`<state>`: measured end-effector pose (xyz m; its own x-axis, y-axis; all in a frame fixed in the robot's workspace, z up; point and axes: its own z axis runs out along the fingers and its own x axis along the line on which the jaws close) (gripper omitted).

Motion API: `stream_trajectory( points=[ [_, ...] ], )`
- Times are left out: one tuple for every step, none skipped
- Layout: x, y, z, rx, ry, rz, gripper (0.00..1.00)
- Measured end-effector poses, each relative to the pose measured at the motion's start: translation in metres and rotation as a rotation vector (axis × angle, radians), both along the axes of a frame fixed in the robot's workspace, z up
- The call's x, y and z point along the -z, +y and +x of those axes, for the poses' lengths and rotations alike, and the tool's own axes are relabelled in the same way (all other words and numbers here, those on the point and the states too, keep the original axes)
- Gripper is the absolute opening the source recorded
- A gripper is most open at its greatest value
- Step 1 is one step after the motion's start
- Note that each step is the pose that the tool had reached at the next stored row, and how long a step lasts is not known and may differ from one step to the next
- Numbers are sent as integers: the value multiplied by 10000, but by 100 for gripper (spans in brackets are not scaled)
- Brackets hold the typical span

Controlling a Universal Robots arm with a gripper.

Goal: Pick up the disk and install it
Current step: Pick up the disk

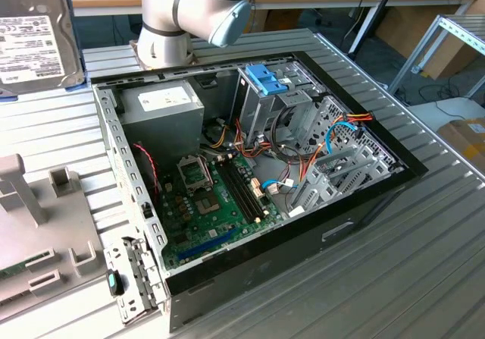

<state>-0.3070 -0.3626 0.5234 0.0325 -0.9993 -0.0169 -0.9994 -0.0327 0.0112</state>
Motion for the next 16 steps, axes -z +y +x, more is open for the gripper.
stream_trajectory(
  points=[
    [0,0,94,1,0,0,36],
    [0,0,149,0,0,0,36],
    [0,0,185,0,1,-1,36],
    [0,0,232,0,0,0,36],
    [0,0,270,0,1,-1,36],
    [0,0,411,0,1,0,36],
    [-1,0,489,0,1,-1,36],
    [0,0,566,1,0,0,36],
    [0,0,656,0,0,0,36],
    [-1,0,739,0,1,-1,36],
    [0,0,780,1,0,0,36],
    [0,0,820,1,0,0,36],
    [0,0,872,0,0,0,36],
    [0,0,906,0,0,0,36],
    [0,0,947,1,1,-1,36],
    [0,0,982,1,1,0,36]
  ],
)
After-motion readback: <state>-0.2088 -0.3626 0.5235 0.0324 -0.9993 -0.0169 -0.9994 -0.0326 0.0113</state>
